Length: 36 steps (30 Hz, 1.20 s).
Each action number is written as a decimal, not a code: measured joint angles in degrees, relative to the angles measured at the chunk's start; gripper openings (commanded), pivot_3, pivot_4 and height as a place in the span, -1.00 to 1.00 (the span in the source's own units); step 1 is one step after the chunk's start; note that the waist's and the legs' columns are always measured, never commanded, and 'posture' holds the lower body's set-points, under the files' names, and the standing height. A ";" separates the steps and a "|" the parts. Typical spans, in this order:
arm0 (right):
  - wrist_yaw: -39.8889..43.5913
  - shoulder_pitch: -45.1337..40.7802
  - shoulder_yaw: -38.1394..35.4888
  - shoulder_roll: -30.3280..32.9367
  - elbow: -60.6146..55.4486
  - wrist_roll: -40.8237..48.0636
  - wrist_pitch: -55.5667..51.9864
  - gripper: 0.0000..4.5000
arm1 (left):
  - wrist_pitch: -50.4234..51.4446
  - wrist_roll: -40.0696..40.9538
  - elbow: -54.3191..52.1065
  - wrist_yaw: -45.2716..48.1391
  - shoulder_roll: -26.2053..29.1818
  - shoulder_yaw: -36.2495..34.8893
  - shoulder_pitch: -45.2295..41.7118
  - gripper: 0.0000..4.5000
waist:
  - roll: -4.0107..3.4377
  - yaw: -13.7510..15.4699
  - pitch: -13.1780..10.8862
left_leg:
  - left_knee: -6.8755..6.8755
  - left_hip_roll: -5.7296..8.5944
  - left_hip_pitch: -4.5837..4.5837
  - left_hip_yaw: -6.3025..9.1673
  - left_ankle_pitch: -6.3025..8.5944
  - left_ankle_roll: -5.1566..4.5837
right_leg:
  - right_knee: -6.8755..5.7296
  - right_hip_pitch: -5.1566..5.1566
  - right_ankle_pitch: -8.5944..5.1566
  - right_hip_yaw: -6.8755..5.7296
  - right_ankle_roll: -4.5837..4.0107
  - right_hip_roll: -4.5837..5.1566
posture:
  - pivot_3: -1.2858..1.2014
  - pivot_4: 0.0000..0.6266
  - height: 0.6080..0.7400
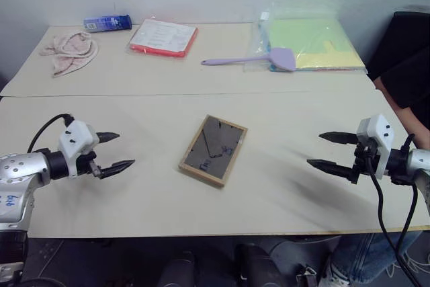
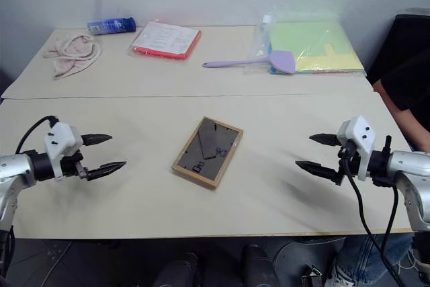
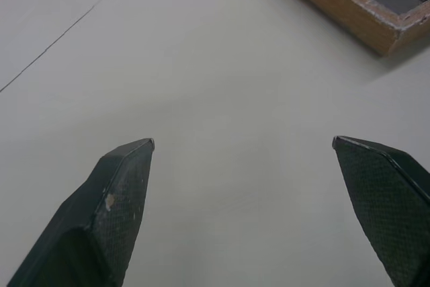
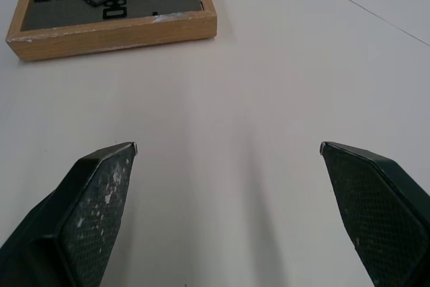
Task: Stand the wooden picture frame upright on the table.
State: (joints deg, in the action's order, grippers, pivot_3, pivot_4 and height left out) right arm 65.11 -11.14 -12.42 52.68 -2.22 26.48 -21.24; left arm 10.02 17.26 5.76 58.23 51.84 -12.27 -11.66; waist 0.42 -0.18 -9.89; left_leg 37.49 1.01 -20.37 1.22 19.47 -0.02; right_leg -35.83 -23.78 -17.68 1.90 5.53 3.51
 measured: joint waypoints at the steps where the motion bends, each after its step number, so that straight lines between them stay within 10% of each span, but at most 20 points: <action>1: 0.04 -0.44 1.02 0.00 -0.16 -0.17 0.04 0.56 | -0.91 -0.90 1.16 0.46 -0.13 1.56 -1.66 0.70 | 0.00 0.01 0.00 | 0.04 0.00 -0.01 0.00 0.00 0.00 | -0.02 0.00 0.00 -0.01 0.00 0.00 | 0.03 -0.52 1.00; 11: -0.76 -10.58 14.82 -6.40 0.31 -8.56 4.78 -0.99 | -13.94 -13.29 22.69 3.61 -10.16 17.65 -24.12 -0.71 | 0.04 0.12 0.03 | 0.82 0.12 -0.95 -0.10 0.02 -0.03 | -0.75 -0.81 0.06 -0.14 0.12 -0.01 | 0.03 -0.52 1.00; 13: -0.91 -11.27 16.64 -7.69 1.89 -10.29 5.88 -1.00 | -15.13 -13.70 25.18 4.12 -12.17 18.65 -26.05 -0.98 | 0.05 0.11 0.02 | 1.05 0.15 -1.12 -0.19 0.04 -0.07 | -0.94 -1.04 0.07 -0.21 0.13 0.04 | 0.03 -0.52 1.00; 32: -6.64 -17.37 22.57 -12.98 10.59 -20.65 9.06 -1.00 | 7.13 -9.05 2.61 4.77 -22.02 22.89 -16.54 -0.98 | 0.05 0.16 0.02 | 1.59 0.12 -1.17 -0.20 0.21 -0.21 | -1.14 -0.95 0.07 -0.19 0.15 0.08 | 0.03 -0.52 1.00; 36: -3.96 -13.96 21.94 -9.56 7.15 -20.40 10.31 -1.00 | 27.18 -1.49 -2.89 4.40 -17.17 17.98 -14.30 -0.58 | 0.05 -0.08 0.02 | 1.53 0.08 -1.15 -0.20 0.25 -0.22 | -1.17 -0.97 0.06 -0.17 0.17 0.02 | 0.03 -0.52 1.00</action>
State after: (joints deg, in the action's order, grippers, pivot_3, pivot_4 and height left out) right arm 61.14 -25.10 9.52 43.12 4.93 6.08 -10.92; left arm 37.20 15.77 2.86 62.63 34.67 5.71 -25.96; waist 0.47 -0.26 -9.87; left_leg 39.02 1.09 -21.52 1.02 19.71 -0.23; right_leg -37.00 -24.75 -17.62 1.73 5.70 3.53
